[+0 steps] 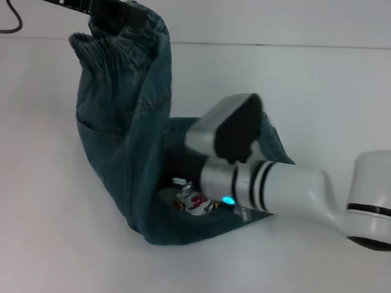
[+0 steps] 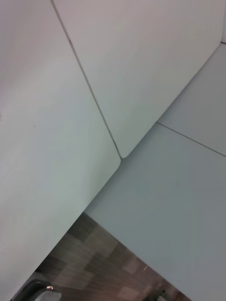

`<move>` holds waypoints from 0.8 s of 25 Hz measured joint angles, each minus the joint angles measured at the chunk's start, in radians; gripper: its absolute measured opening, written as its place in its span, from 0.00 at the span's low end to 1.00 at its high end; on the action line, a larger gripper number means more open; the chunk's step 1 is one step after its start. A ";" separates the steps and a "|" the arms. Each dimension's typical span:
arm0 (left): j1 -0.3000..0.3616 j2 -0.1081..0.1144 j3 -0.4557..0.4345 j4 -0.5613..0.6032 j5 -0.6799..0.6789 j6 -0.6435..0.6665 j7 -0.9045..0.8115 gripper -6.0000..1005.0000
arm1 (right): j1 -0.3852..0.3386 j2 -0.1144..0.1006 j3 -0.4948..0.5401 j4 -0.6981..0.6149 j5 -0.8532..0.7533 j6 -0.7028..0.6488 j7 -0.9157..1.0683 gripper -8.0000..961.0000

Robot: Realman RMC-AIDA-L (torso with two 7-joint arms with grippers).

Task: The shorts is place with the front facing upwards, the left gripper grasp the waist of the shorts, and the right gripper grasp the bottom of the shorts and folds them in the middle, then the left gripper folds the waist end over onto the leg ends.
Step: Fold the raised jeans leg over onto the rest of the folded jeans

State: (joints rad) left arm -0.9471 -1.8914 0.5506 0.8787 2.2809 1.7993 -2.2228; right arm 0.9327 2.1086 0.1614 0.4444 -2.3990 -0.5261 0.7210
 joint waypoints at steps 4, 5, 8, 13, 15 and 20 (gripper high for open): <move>0.003 -0.005 0.000 -0.011 0.000 -0.002 0.007 0.08 | -0.059 -0.002 0.042 -0.062 0.000 -0.029 0.002 0.03; 0.003 -0.006 0.000 -0.013 0.000 -0.002 0.009 0.08 | -0.085 -0.005 0.063 -0.092 0.000 -0.048 0.002 0.03; 0.003 -0.010 0.002 -0.021 -0.002 -0.002 0.014 0.08 | -0.102 -0.008 0.085 -0.118 0.002 -0.058 0.002 0.03; -0.007 -0.019 0.005 -0.053 -0.015 0.000 0.034 0.08 | -0.152 -0.011 0.172 -0.176 0.007 -0.121 0.007 0.03; -0.008 -0.028 0.015 -0.054 -0.029 0.000 0.036 0.08 | -0.175 -0.016 0.233 -0.201 0.007 -0.179 0.024 0.03; -0.018 -0.072 0.065 -0.055 -0.066 -0.004 0.037 0.09 | -0.194 -0.018 0.389 -0.269 0.007 -0.266 0.045 0.03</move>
State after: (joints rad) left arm -0.9648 -1.9634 0.6160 0.8239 2.2146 1.7948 -2.1861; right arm 0.7386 2.0909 0.5507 0.1756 -2.3919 -0.7926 0.7657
